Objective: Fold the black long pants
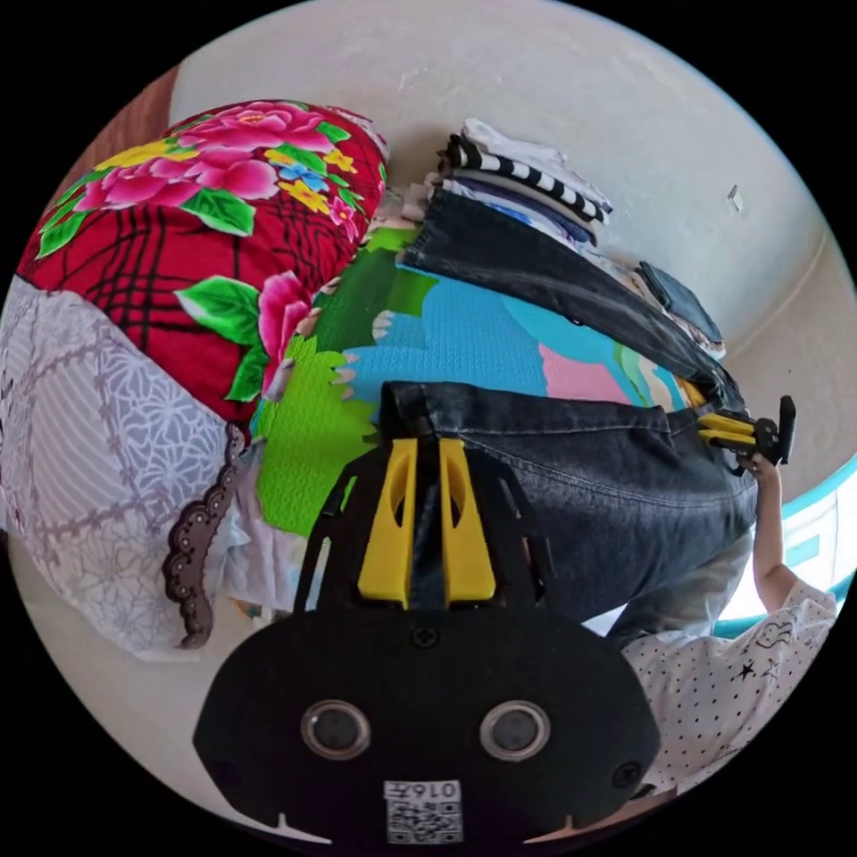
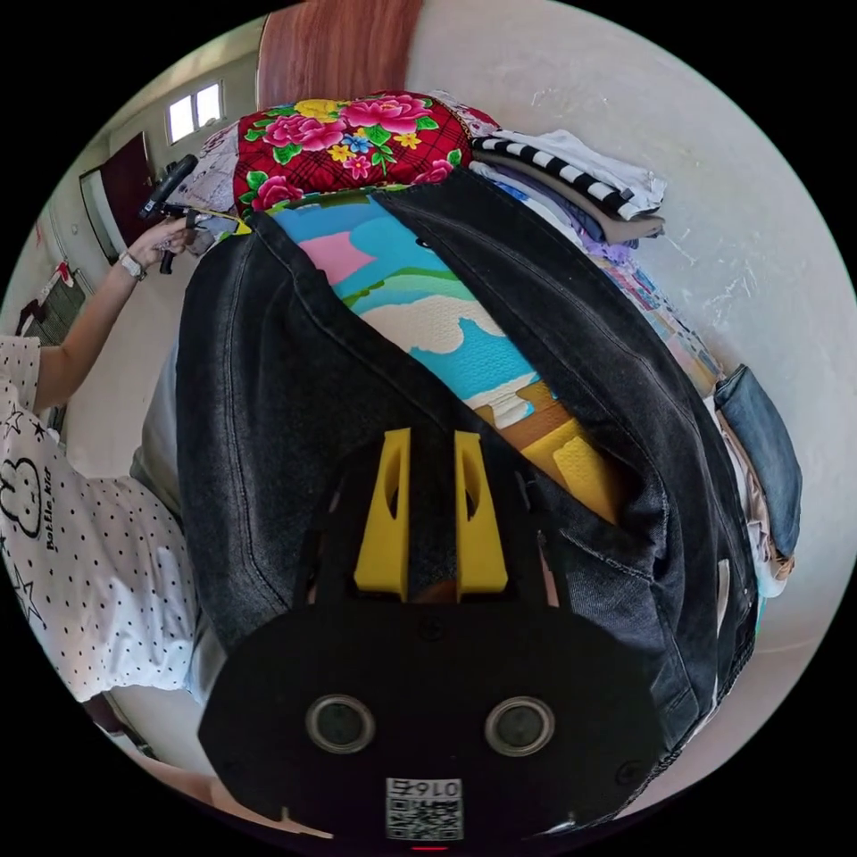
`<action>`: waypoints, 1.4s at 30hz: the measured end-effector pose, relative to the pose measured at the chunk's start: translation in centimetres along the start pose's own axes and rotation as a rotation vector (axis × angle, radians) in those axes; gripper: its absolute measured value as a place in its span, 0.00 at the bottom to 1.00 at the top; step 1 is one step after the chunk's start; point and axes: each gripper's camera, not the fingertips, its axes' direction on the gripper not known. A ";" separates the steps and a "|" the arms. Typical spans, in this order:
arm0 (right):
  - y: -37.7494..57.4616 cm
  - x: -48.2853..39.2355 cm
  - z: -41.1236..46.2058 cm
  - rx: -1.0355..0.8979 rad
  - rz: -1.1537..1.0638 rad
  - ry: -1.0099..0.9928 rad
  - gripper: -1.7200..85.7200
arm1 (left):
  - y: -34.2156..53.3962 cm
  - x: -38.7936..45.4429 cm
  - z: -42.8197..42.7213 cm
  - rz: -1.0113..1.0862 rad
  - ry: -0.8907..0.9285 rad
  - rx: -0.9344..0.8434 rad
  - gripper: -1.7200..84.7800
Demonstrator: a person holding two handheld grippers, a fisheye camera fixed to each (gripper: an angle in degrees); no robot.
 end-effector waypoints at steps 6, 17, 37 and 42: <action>-1.2 -0.4 -2.2 -0.003 0.025 0.104 0.04 | -1.8 -0.9 -6.4 -0.018 0.138 0.104 0.04; -5.6 2.9 -3.7 -0.105 0.153 0.237 0.09 | -11.5 2.4 -5.1 -0.052 -0.486 -0.124 0.08; 35.7 2.6 -29.0 0.100 0.587 0.285 0.06 | 4.4 14.3 -9.7 0.161 0.208 0.071 0.07; 50.2 6.0 -38.2 0.282 0.969 0.496 0.11 | 5.8 15.7 -11.3 0.290 0.366 0.073 0.10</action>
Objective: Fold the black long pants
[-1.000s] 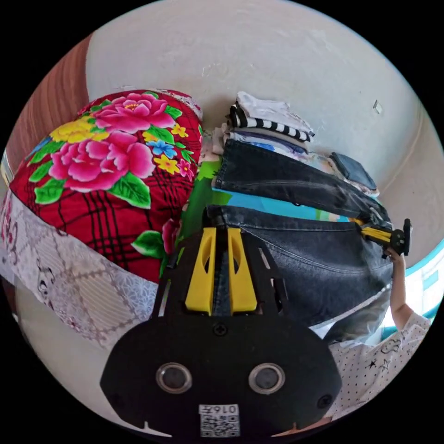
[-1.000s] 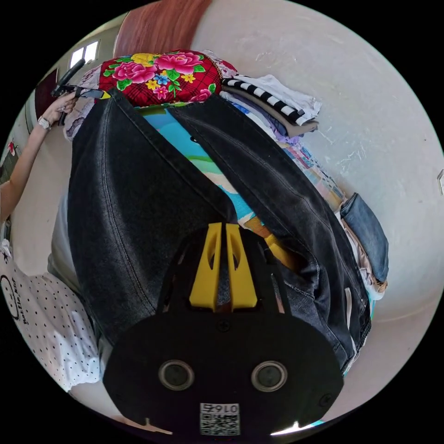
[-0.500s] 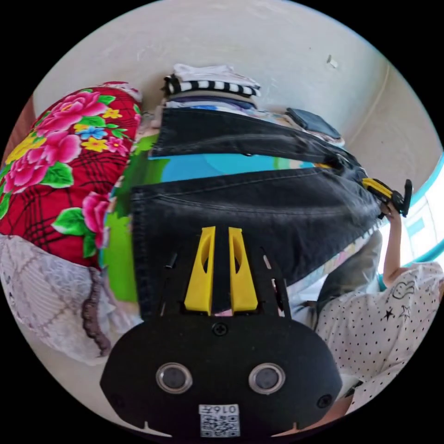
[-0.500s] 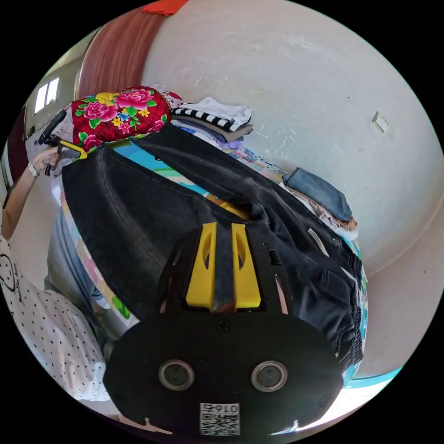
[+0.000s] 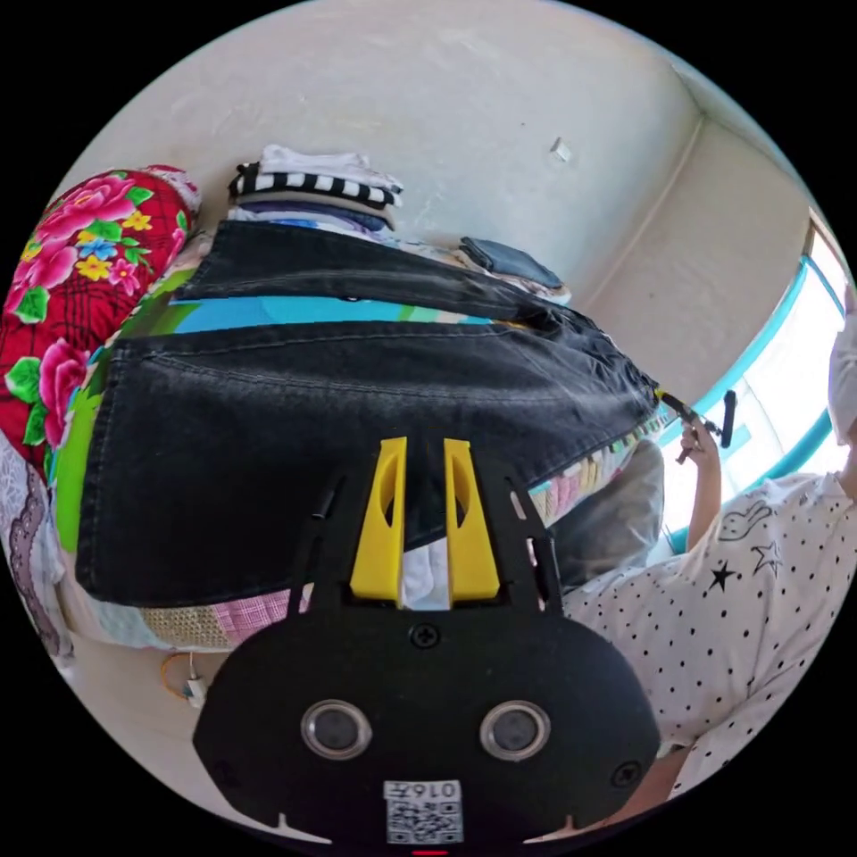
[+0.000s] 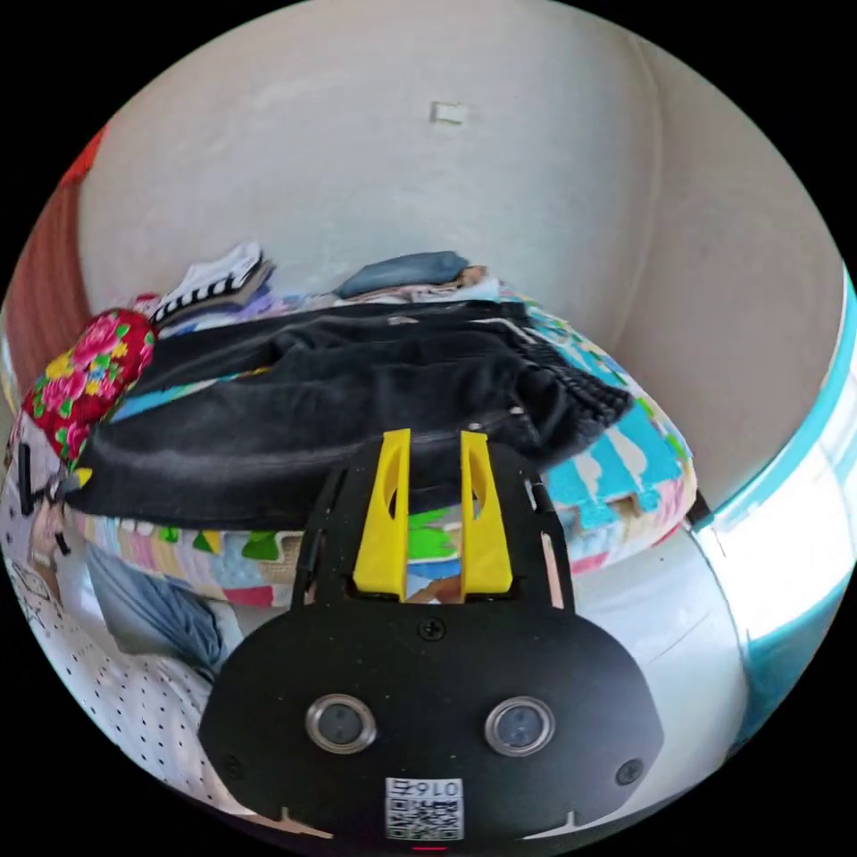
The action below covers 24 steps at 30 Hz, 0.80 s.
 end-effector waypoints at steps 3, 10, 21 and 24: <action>0.8 9.7 -2.6 0.050 0.206 0.067 0.15 | 0.2 0.0 -0.9 -0.007 -0.042 -0.047 0.11; 2.3 26.0 -1.1 0.040 0.582 -0.044 0.21 | 2.9 -4.2 -6.9 -0.218 -0.076 0.049 0.10; 3.7 28.4 -2.5 0.172 0.616 0.021 0.19 | 14.3 -12.5 -17.2 -0.825 -0.262 0.230 0.11; 3.1 28.0 -2.6 0.143 0.555 0.087 0.19 | 15.5 -13.5 -18.0 -0.841 -0.159 0.316 0.11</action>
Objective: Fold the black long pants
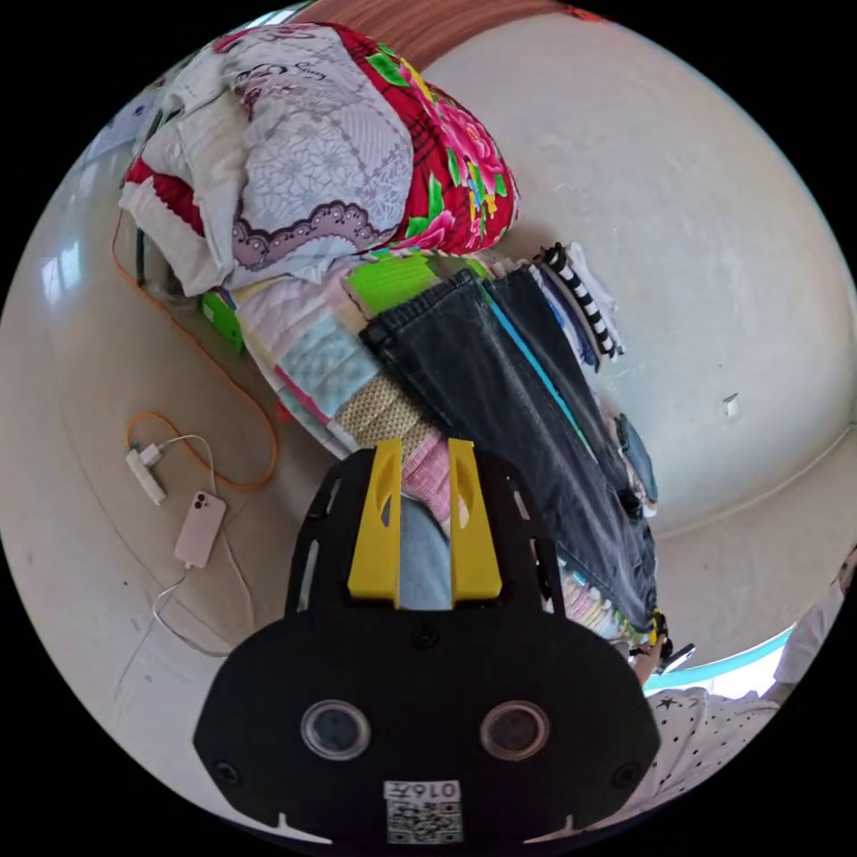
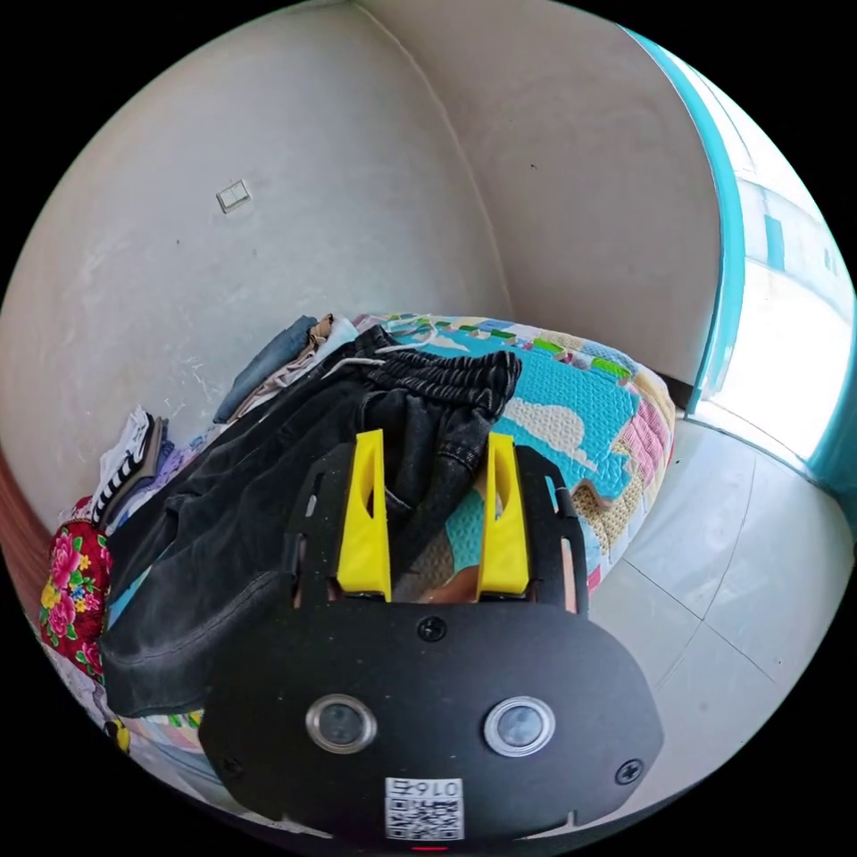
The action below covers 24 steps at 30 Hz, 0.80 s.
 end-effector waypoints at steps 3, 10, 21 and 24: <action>0.2 0.3 -0.4 0.024 -0.022 0.023 0.18 | -0.9 -0.8 -0.3 -0.023 0.107 0.033 0.11; -0.4 2.8 -1.6 0.051 0.015 -0.047 0.17 | -3.1 -2.9 -0.2 -0.108 0.196 0.054 0.10; -2.2 2.5 -1.9 0.012 -0.016 -0.031 0.08 | -3.6 -2.3 -1.6 -0.067 0.263 0.135 0.01; -2.6 3.0 -3.1 0.055 0.022 -0.094 0.07 | -3.9 -1.5 -2.4 -0.033 0.275 0.148 0.01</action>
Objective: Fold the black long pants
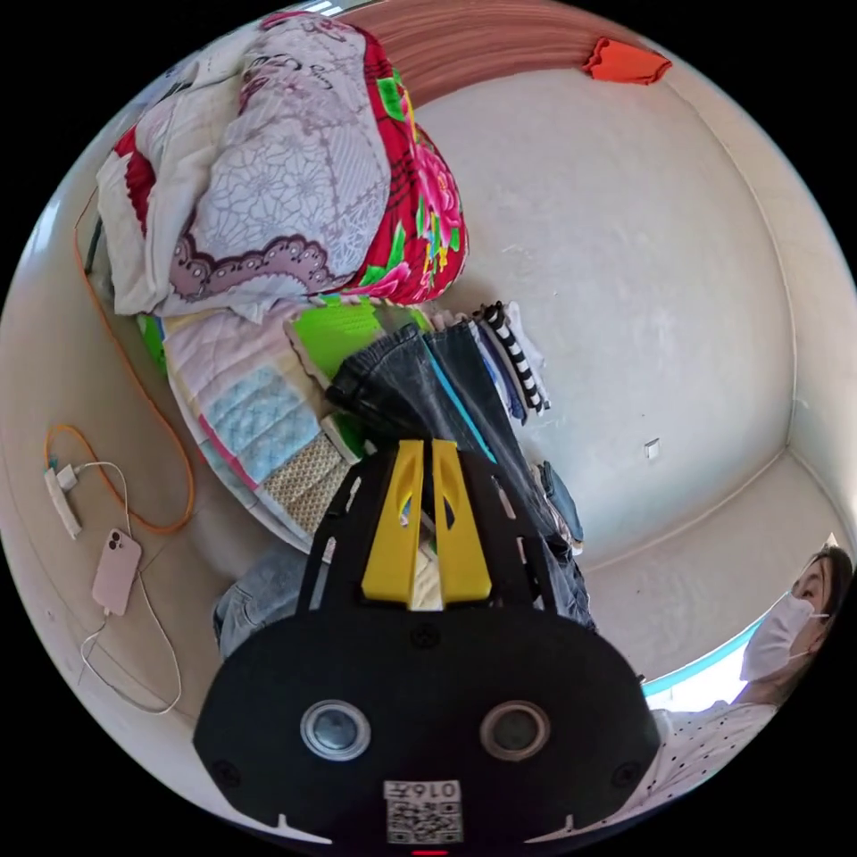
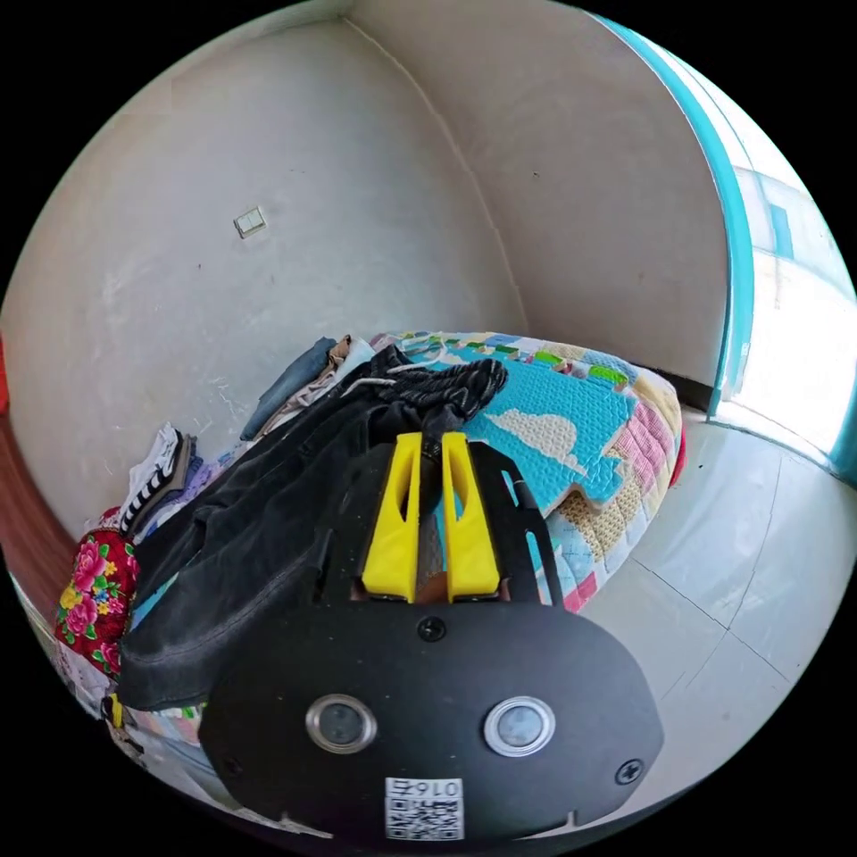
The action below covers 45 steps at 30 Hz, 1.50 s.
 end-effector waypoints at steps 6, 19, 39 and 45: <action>-1.4 0.8 -3.4 0.065 0.053 -0.118 0.05 | -0.2 3.1 -1.4 0.093 0.028 0.041 0.01; -1.2 0.2 -13.0 0.184 -0.006 -0.112 0.04 | 2.3 7.3 -2.6 0.208 0.093 0.111 0.01; -20.3 -21.5 6.9 0.050 -0.296 -0.046 0.05 | -15.7 27.2 37.5 0.524 -0.202 -0.212 0.02; -25.5 -27.3 32.0 -0.404 -0.305 0.281 0.09 | -15.6 24.6 58.5 0.371 -0.290 -0.291 0.13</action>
